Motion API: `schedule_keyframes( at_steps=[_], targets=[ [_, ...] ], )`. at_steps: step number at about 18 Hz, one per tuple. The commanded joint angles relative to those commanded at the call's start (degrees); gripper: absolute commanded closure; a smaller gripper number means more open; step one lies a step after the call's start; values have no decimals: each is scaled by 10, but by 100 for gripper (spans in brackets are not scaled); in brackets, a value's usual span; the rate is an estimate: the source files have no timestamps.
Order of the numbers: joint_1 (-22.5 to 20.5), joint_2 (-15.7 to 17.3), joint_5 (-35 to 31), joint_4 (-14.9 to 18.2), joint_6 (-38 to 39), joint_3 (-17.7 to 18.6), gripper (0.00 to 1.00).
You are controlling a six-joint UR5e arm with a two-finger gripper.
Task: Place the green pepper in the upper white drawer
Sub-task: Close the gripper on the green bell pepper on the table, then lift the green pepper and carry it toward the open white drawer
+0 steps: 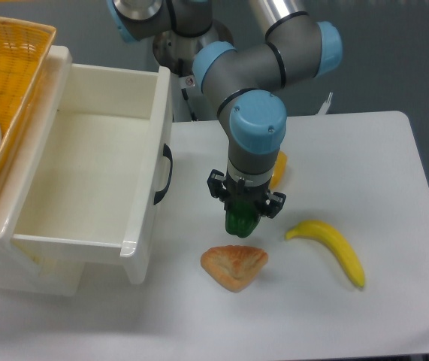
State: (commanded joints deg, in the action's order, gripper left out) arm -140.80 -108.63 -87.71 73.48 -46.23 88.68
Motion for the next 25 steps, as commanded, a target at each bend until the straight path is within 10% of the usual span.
schedule_keyframes(
  at_steps=[25],
  targets=[
    [-27, 58, 40, 6, 61, -6, 55]
  ],
)
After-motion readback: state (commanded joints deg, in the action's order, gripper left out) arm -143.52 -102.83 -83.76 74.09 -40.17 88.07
